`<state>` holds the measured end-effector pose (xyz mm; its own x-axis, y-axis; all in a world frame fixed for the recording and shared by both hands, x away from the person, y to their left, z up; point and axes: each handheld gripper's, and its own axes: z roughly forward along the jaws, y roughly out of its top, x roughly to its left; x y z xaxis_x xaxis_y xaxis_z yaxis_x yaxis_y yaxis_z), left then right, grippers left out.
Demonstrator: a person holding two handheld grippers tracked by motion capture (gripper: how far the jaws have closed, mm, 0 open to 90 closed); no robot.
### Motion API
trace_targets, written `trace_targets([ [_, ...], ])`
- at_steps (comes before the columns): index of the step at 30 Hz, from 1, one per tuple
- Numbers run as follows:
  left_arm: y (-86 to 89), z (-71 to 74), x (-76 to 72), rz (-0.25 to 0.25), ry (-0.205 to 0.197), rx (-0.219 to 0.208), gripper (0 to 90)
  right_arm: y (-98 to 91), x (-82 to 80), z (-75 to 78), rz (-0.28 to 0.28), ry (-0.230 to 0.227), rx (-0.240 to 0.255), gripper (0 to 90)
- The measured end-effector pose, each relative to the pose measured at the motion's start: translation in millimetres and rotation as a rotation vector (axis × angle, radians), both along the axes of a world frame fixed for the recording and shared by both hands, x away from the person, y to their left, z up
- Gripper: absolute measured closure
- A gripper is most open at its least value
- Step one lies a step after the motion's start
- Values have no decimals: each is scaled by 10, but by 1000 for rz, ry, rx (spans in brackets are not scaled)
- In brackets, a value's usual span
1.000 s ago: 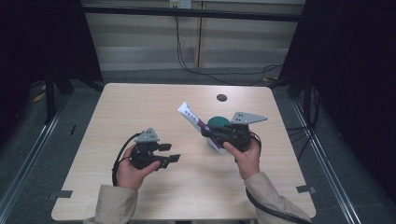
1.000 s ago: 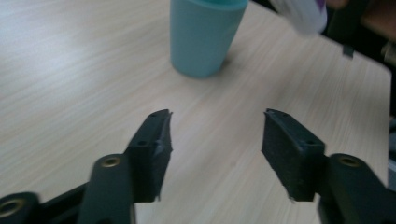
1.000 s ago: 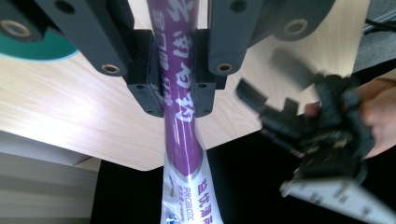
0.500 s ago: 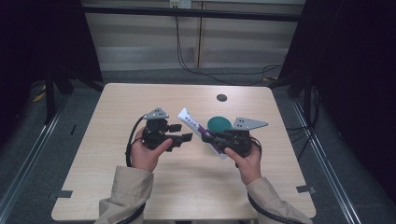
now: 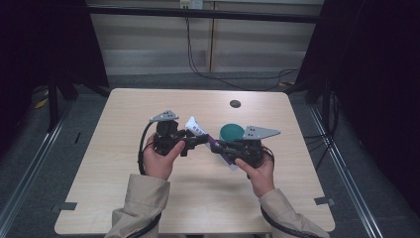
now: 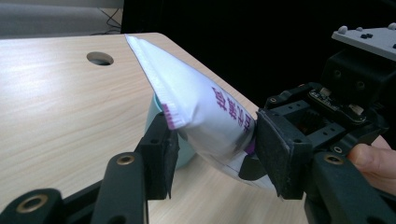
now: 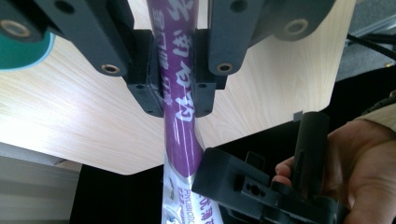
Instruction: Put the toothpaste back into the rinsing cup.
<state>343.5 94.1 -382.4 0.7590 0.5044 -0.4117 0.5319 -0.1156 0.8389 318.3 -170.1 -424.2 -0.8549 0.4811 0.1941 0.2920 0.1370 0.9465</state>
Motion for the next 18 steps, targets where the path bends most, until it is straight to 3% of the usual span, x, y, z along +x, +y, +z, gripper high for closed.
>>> trace_targets([
  [4,-19,-8,-1,31,16,-13,459,41,3,9,1,-1,-16,760],
  [8,-2,11,-11,43,50,-48,501,54,3,-3,4,0,-3,759],
  [11,7,70,-60,30,30,-63,603,71,-2,-3,13,3,-9,758],
  [18,-44,192,-151,39,-21,-4,712,107,-20,24,16,0,-19,731],
])
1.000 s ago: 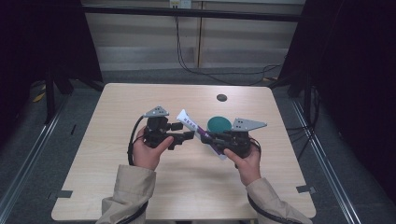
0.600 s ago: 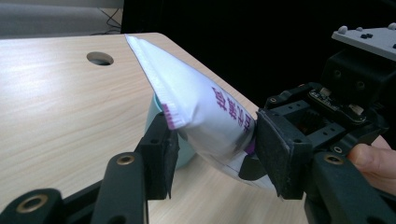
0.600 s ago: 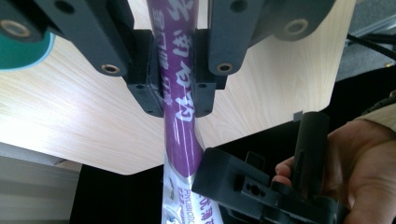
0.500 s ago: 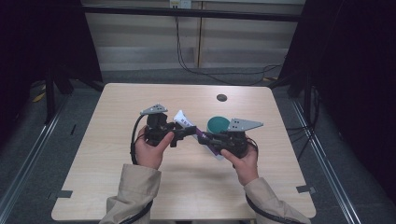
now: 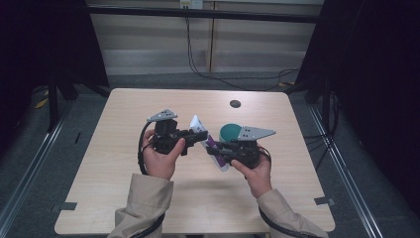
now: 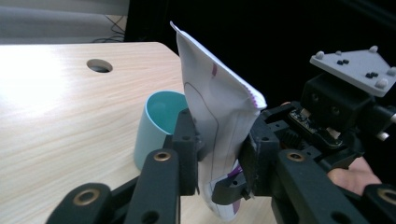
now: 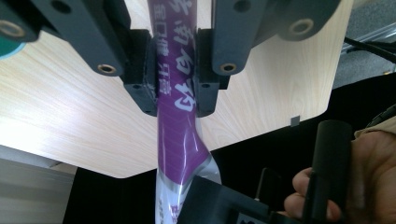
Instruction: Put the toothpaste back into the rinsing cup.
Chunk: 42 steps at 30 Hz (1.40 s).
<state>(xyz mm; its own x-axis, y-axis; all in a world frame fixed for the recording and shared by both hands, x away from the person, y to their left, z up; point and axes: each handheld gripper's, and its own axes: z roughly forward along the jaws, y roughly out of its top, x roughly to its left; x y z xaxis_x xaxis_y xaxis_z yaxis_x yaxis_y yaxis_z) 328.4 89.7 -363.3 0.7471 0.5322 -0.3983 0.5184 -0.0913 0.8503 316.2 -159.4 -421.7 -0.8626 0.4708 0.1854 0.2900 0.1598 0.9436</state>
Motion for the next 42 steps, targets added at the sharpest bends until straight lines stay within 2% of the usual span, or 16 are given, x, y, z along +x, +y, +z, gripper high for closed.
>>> trace_targets([
  [3,-48,54,-40,12,-33,42,730,6,-5,23,-16,9,-5,689],
  [6,-89,91,-62,19,-64,96,739,5,-9,95,-59,-12,-40,540],
  [9,-101,116,-65,21,-68,101,744,16,-20,179,-63,-36,-90,540],
  [13,-123,146,-76,29,-84,131,744,64,-13,231,-58,-24,-128,511],
  [17,-156,166,-98,31,-106,181,744,120,-9,252,-76,-25,-156,478],
  [21,-192,165,-117,30,-116,220,745,163,-1,292,-81,-34,-183,498],
  [24,-235,160,-132,12,-128,222,744,201,19,307,-74,-29,-193,535],
  [26,-255,171,-138,9,-136,244,742,242,17,304,-57,-29,-208,658],
  [27,-253,172,-135,3,-142,245,735,253,10,310,-56,-38,-226,679],
  [30,-202,162,-136,-15,-165,194,671,213,10,309,-39,-27,-183,744],
  [31,-179,163,-143,-18,-171,181,627,207,4,318,-41,-35,-188,752],
  [33,-119,168,-168,-24,-208,163,438,177,-1,331,-43,-42,-189,755],
  [34,-83,163,-189,-29,-238,158,383,149,-1,333,-50,-40,-181,756],
  [38,48,71,-279,-66,-254,160,308,28,9,385,-71,-48,-137,757],
  [39,83,16,-296,-58,-258,162,297,7,10,413,-77,-53,-132,757],
  [42,183,-189,-308,-39,-233,157,222,-46,35,487,-95,-55,-127,757],
])
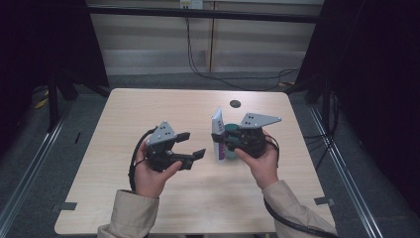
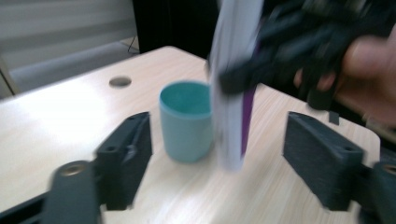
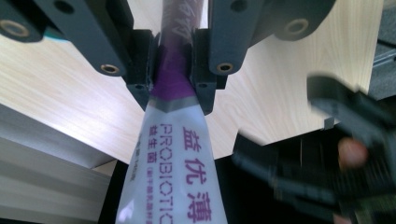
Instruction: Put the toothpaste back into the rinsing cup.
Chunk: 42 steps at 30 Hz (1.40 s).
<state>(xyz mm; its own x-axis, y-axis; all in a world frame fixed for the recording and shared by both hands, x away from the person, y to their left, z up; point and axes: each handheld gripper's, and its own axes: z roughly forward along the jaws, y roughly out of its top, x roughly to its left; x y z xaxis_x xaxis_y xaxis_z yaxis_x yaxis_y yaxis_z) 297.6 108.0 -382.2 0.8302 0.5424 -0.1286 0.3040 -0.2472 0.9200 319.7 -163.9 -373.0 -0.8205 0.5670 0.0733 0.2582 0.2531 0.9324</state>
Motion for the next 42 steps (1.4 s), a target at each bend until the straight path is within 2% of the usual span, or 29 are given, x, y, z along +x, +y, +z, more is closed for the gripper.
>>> trace_targets([
  [3,76,-207,-16,19,17,8,193,-46,32,57,-19,-2,21,757],
  [7,129,-450,-43,25,25,60,200,-91,97,121,-40,-1,44,756],
  [10,171,-623,-62,40,34,96,207,-102,137,174,-55,-18,42,756],
  [16,266,-871,-100,59,48,161,206,-135,224,251,-81,-24,56,755],
  [21,323,-959,-162,50,42,219,209,-183,310,267,-113,-36,51,755],
  [28,382,-1038,-217,52,27,247,211,-265,395,239,-154,-39,61,754],
  [31,404,-1086,-231,53,28,265,206,-282,419,226,-163,-44,48,754],
  [34,412,-1146,-238,45,46,280,205,-293,439,204,-170,-42,33,754],
  [37,429,-1202,-242,51,54,287,203,-319,458,180,-182,-43,40,754],
  [39,441,-1222,-248,58,59,313,207,-338,468,163,-195,-45,38,754],
  [42,450,-1221,-252,46,49,317,208,-368,484,127,-212,-42,38,753],
])
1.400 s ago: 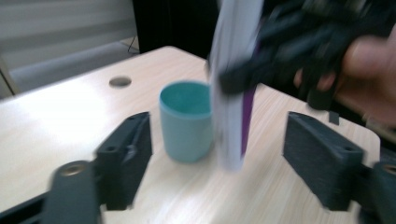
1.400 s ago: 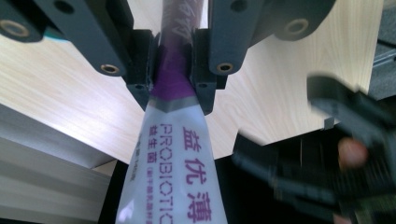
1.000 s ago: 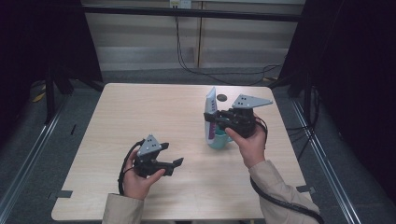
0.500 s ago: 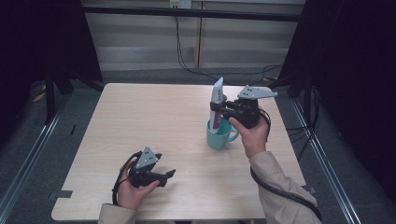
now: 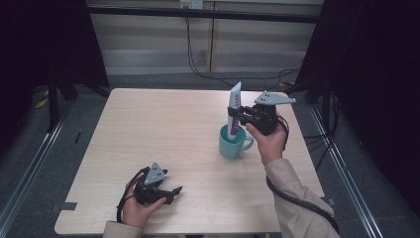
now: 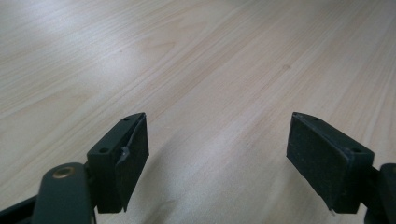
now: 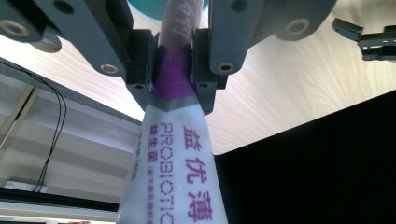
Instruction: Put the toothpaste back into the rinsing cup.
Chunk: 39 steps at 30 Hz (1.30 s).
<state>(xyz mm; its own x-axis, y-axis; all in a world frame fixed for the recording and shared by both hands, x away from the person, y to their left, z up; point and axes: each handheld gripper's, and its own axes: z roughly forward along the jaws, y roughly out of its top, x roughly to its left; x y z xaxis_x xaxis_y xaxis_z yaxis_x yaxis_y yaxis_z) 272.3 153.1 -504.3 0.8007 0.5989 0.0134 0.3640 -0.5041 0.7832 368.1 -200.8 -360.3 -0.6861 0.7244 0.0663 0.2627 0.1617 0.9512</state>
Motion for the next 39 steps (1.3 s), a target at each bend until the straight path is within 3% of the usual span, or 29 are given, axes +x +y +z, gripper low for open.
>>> trace_targets([
  [7,-16,-23,-2,5,37,62,176,-37,27,-117,-27,11,-8,752],
  [13,6,-29,26,18,79,56,157,-56,57,-226,-41,27,-18,751],
  [21,5,-30,28,15,83,56,153,-98,81,-352,-65,37,-47,749],
  [39,7,-28,29,16,81,60,153,16,71,-696,-46,93,-73,740],
])
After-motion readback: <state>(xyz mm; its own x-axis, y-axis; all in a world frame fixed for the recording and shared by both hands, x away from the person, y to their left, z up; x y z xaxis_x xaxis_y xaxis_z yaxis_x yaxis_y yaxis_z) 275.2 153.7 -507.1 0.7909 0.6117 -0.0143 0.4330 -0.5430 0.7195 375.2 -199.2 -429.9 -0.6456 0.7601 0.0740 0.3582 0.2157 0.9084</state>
